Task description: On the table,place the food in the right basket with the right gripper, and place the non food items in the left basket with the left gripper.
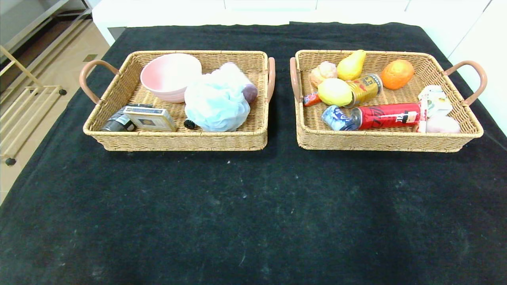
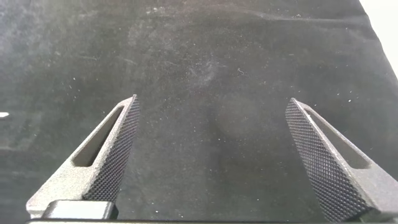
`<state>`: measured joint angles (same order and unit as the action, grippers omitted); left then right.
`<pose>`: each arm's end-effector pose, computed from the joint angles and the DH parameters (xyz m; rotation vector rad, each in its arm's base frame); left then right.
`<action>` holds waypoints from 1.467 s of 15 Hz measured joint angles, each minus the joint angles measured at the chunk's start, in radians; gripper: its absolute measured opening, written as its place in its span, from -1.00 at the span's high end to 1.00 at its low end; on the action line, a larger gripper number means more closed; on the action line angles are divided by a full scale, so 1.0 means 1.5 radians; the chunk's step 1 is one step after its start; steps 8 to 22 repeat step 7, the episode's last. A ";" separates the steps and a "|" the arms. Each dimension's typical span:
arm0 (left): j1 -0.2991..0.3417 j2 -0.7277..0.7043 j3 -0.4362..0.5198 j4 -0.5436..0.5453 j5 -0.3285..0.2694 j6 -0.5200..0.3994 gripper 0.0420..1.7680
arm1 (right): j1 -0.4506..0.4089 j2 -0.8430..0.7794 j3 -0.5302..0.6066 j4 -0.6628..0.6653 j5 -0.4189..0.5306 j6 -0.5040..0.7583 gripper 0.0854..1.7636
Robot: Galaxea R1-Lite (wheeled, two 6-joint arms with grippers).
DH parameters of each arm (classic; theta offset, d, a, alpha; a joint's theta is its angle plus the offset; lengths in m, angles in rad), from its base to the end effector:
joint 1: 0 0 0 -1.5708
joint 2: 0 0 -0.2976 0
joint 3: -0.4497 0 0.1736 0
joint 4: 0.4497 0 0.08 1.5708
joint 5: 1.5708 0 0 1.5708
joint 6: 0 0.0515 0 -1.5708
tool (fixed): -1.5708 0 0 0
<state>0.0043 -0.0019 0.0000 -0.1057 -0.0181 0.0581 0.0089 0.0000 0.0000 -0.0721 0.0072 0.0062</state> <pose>-0.0107 -0.0010 0.0893 0.0592 -0.1080 -0.0107 -0.0101 0.0003 0.0849 0.0063 -0.0721 0.0163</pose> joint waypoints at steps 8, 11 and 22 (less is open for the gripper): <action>-0.001 0.001 0.000 -0.004 0.014 -0.052 -0.94 | -0.001 0.000 0.000 0.001 -0.007 -0.001 -0.94; -0.001 0.001 0.000 -0.004 0.014 -0.052 -0.94 | -0.001 0.000 0.000 0.001 -0.007 -0.001 -0.94; -0.001 0.001 0.000 -0.004 0.014 -0.052 -0.94 | -0.001 0.000 0.000 0.001 -0.007 -0.001 -0.94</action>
